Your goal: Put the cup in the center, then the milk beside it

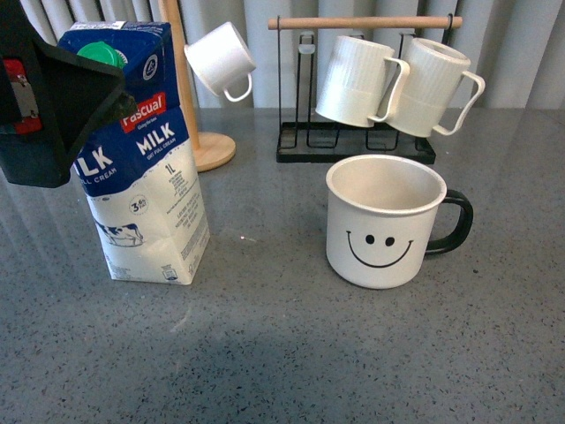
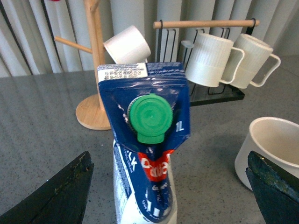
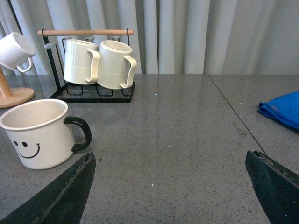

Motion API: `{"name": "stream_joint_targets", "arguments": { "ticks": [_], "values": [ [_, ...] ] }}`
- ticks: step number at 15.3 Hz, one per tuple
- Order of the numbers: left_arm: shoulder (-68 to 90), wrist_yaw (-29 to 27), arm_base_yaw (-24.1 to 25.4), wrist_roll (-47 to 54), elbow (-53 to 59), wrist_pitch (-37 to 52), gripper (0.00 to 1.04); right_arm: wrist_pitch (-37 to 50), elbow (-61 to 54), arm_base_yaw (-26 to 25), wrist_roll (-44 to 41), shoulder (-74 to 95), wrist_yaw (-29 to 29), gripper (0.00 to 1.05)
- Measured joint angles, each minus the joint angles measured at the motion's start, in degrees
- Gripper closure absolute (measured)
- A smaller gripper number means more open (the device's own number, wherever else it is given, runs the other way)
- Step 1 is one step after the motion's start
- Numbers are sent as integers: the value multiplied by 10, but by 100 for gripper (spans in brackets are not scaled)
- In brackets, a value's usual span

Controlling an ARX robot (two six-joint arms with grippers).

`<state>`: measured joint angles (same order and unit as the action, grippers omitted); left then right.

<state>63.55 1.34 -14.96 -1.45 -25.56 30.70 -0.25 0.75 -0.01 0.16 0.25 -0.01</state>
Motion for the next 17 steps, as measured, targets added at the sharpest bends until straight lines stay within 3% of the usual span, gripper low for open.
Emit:
{"name": "stream_joint_targets", "arguments": {
  "ticks": [6, 9, 14, 17],
  "values": [
    [117, 64, 28, -45, -28, 63, 7, 0, 0, 0, 0, 0, 0, 7],
    [135, 66, 28, -46, -35, 80, 37, 0, 0, 0, 0, 0, 0, 7],
    [144, 42, 22, -42, -40, 78, 96, 0, 0, 0, 0, 0, 0, 7],
    [100, -12, -17, -37, -41, 47, 102, 0, 0, 0, 0, 0, 0, 7]
  ]
}}
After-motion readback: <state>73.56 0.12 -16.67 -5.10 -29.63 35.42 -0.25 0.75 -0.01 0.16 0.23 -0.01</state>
